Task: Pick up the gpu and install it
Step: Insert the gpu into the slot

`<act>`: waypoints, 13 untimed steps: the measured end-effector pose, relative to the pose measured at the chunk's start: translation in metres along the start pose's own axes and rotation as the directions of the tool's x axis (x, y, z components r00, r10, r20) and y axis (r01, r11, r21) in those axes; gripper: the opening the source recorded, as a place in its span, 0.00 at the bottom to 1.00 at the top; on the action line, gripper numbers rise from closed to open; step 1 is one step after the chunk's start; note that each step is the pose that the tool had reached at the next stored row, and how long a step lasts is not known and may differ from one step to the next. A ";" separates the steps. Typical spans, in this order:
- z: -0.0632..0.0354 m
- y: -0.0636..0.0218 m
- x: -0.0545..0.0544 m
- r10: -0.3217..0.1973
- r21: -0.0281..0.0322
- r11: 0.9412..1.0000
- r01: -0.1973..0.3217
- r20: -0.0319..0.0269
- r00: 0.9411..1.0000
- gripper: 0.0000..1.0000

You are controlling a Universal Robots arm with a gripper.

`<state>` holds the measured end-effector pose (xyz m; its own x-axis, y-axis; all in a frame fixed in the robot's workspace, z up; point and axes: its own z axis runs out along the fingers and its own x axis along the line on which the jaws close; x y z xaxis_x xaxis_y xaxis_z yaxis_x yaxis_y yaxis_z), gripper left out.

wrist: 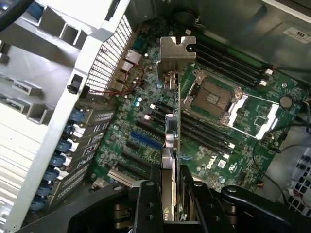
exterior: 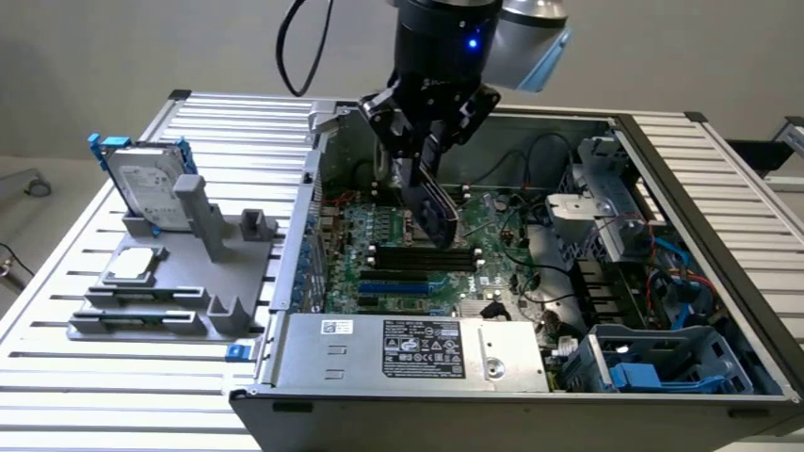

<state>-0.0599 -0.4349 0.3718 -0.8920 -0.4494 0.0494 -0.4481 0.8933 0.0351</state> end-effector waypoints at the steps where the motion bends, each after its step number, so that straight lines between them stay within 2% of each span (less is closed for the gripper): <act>1: 0.0008 0.0000 0.000 -0.018 0.000 1.000 0.018 0.000 1.000 0.27; 4: 0.0035 -0.0001 0.000 -0.073 0.002 0.997 0.073 -0.001 0.997 0.27; 7: 0.0061 -0.0002 0.000 -0.127 0.003 0.992 0.127 -0.002 0.992 0.27; 10: 0.0088 -0.0003 0.000 -0.181 0.004 0.983 0.181 -0.004 0.983 0.27; 13: 0.0115 -0.0004 -0.001 -0.234 0.005 0.972 0.234 -0.005 0.972 0.27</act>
<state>-0.0599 -0.4349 0.3603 -0.7618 -0.6462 0.0449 -0.6450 0.7631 0.0404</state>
